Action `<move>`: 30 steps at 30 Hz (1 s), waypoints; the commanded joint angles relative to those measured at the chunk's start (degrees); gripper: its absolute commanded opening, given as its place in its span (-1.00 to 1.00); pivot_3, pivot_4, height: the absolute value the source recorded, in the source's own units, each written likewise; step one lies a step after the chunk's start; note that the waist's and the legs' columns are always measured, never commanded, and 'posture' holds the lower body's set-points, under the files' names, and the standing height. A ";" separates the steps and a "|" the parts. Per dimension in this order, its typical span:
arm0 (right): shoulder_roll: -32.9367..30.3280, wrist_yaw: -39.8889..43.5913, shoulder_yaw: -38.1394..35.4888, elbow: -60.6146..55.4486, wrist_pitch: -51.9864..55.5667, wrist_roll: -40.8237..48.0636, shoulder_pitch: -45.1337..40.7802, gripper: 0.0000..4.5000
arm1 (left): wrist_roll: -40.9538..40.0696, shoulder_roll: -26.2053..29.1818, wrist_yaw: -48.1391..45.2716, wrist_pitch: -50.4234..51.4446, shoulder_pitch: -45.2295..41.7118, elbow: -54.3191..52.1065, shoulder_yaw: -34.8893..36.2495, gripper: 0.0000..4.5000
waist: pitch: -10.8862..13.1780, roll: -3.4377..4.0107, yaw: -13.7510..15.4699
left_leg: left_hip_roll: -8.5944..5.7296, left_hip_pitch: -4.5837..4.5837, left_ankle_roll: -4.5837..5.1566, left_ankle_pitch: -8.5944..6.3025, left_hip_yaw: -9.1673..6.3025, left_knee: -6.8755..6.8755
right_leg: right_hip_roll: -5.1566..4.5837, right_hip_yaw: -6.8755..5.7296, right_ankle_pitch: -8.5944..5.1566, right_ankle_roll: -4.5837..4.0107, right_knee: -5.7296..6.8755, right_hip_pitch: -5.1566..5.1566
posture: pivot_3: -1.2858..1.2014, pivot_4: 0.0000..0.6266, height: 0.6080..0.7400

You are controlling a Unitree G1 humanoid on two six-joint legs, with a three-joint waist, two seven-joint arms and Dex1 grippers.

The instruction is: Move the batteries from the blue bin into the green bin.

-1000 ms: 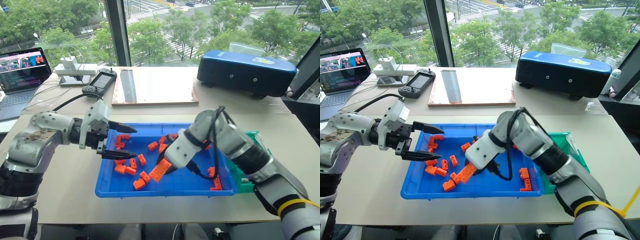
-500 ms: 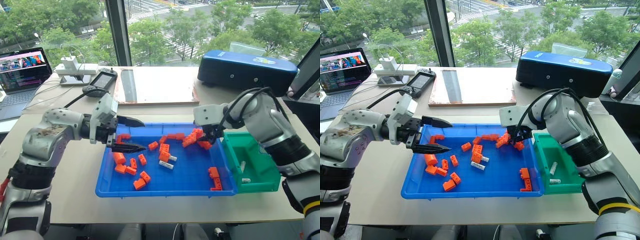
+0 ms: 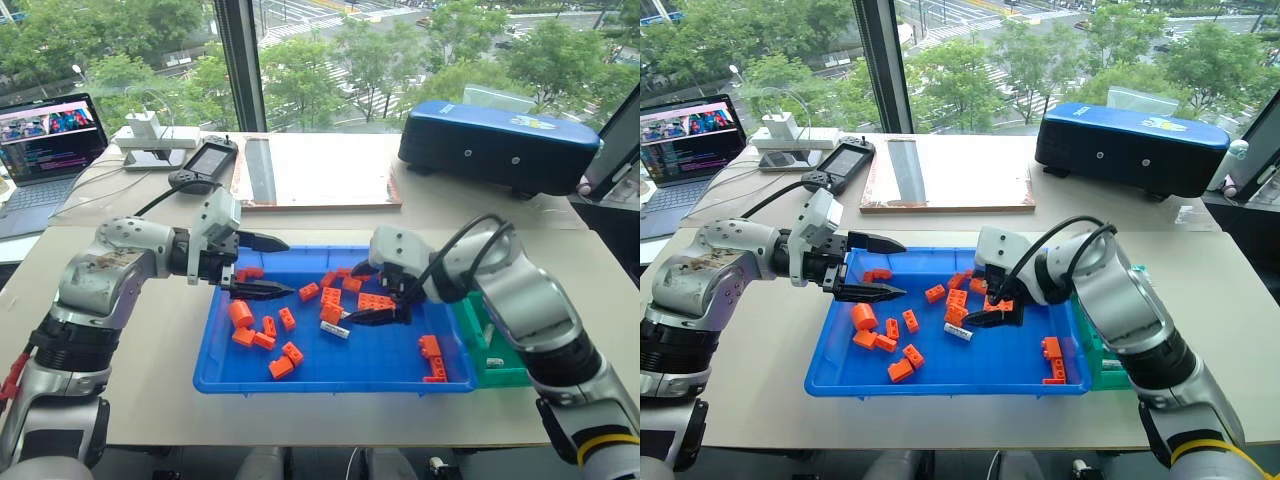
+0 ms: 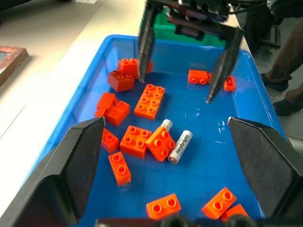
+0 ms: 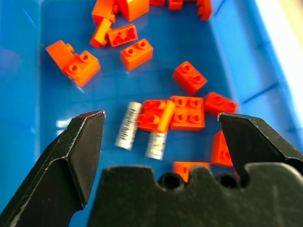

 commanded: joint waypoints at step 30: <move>4.04 -25.35 8.41 -1.42 11.79 10.18 6.27 -0.61 | 2.31 1.02 -1.78 -1.94 -1.74 0.23 -0.26 1.00 | 0.00 0.00 0.11 | -0.01 0.01 0.00 0.00 0.00 0.00 | 0.01 -0.01 0.00 0.00 0.02 -0.01 | 0.03 -0.52 0.88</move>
